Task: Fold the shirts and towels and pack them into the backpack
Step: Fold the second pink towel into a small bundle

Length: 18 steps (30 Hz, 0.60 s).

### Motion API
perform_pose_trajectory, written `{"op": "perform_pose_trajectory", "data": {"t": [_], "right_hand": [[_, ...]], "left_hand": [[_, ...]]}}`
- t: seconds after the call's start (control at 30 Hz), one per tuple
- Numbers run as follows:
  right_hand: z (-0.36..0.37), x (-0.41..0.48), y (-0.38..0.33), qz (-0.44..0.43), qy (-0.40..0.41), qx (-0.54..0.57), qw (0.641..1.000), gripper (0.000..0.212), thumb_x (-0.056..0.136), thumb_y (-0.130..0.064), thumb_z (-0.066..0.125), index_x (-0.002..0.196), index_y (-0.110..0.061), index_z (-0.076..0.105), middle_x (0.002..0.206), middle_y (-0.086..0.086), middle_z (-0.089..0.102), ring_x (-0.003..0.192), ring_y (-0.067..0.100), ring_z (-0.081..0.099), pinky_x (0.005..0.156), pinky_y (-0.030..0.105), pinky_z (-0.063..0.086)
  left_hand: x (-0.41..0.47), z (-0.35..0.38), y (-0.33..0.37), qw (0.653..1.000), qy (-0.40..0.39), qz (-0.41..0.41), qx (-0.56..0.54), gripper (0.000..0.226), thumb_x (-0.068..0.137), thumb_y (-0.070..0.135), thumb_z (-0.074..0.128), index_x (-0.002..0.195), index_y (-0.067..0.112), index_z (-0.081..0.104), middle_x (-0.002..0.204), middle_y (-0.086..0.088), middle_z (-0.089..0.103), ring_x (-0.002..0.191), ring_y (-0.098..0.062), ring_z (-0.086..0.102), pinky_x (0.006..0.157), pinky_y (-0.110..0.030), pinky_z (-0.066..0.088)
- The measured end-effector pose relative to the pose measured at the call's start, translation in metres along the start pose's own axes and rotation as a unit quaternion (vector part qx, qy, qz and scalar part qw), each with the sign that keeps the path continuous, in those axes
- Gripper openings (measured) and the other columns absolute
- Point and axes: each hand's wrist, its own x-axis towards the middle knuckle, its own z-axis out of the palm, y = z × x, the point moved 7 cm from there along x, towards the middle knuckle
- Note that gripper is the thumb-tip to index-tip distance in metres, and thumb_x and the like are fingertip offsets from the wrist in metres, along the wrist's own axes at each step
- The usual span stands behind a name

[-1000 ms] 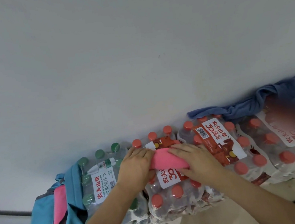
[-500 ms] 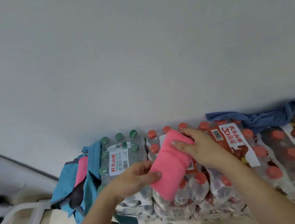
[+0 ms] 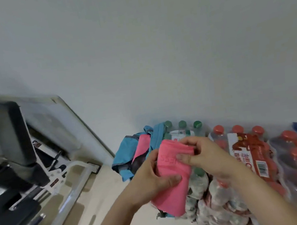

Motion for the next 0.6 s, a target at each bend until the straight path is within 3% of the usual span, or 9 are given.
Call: {"op": "perform_pose_trajectory", "data": {"t": [0.1, 0.2, 0.3, 0.37, 0.43, 0.53, 0.6], "right_hand": [[0.034, 0.031, 0.017, 0.021, 0.040, 0.001, 0.999, 0.019, 0.078, -0.013, 0.074, 0.096, -0.013, 0.068, 0.091, 0.003, 0.072, 0.085, 0.016, 0.068, 0.074, 0.029, 0.057], [0.073, 0.065, 0.036, 0.073, 0.058, 0.003, 0.996, 0.023, 0.082, -0.019, 0.072, 0.104, -0.018, 0.065, 0.097, -0.001, 0.072, 0.091, 0.015, 0.068, 0.083, 0.034, 0.056], [0.103, 0.101, 0.041, 0.070, 0.075, -0.190, 0.976, 0.035, 0.094, -0.032, 0.057, 0.127, -0.028, 0.050, 0.113, -0.011, 0.063, 0.102, 0.009, 0.062, 0.089, 0.028, 0.050], [0.121, 0.127, 0.038, 0.018, 0.055, -0.394, 0.917, 0.037, 0.099, -0.032, 0.044, 0.135, -0.030, 0.041, 0.120, -0.006, 0.059, 0.113, 0.016, 0.055, 0.094, 0.035, 0.046], [0.138, 0.152, 0.050, 0.002, -0.008, -0.543, 0.839, 0.040, 0.100, -0.033, 0.035, 0.139, -0.027, 0.038, 0.124, 0.001, 0.057, 0.119, 0.022, 0.048, 0.096, 0.043, 0.040], [0.141, 0.167, 0.076, 0.071, -0.099, -0.684, 0.719, 0.033, 0.099, -0.033, 0.033, 0.129, -0.024, 0.043, 0.107, 0.004, 0.063, 0.105, 0.027, 0.055, 0.091, 0.047, 0.029], [0.133, 0.167, 0.084, 0.112, -0.116, -0.732, 0.662, 0.027, 0.097, -0.038, 0.037, 0.114, -0.022, 0.050, 0.097, 0.002, 0.063, 0.101, 0.025, 0.053, 0.089, 0.046, 0.023]], "left_hand": [[-0.014, -0.050, -0.018, 0.999, 0.046, -0.002, 0.005, 0.070, 0.073, 0.008, 0.080, 0.124, 0.035, 0.041, 0.110, -0.008, 0.068, 0.096, -0.024, 0.068, 0.081, -0.044, 0.057], [-0.011, -0.102, -0.029, 0.997, 0.058, 0.025, 0.048, 0.060, 0.082, 0.004, 0.071, 0.123, 0.040, 0.048, 0.110, -0.009, 0.063, 0.090, -0.033, 0.066, 0.073, -0.046, 0.057], [0.006, -0.159, -0.037, 0.990, 0.076, 0.060, 0.106, 0.057, 0.084, -0.003, 0.063, 0.121, 0.040, 0.057, 0.115, 0.010, 0.064, 0.098, -0.024, 0.064, 0.080, -0.043, 0.056], [0.020, -0.203, -0.044, 0.988, 0.128, 0.065, 0.064, 0.059, 0.083, -0.009, 0.060, 0.117, 0.039, 0.061, 0.119, 0.016, 0.062, 0.102, -0.016, 0.062, 0.077, -0.029, 0.056], [0.038, -0.238, -0.055, 0.985, 0.166, 0.043, -0.003, 0.061, 0.083, -0.011, 0.058, 0.118, 0.039, 0.060, 0.120, 0.009, 0.060, 0.094, -0.013, 0.063, 0.068, -0.024, 0.055], [0.072, -0.251, -0.067, 0.989, 0.143, 0.029, -0.028, 0.065, 0.084, -0.010, 0.055, 0.120, 0.043, 0.055, 0.120, 0.003, 0.058, 0.085, -0.006, 0.062, 0.063, -0.021, 0.052], [0.097, -0.242, -0.081, 0.993, 0.106, 0.007, -0.058, 0.066, 0.084, -0.009, 0.054, 0.121, 0.045, 0.054, 0.123, -0.002, 0.055, 0.092, -0.015, 0.061, 0.065, -0.023, 0.053]]}}
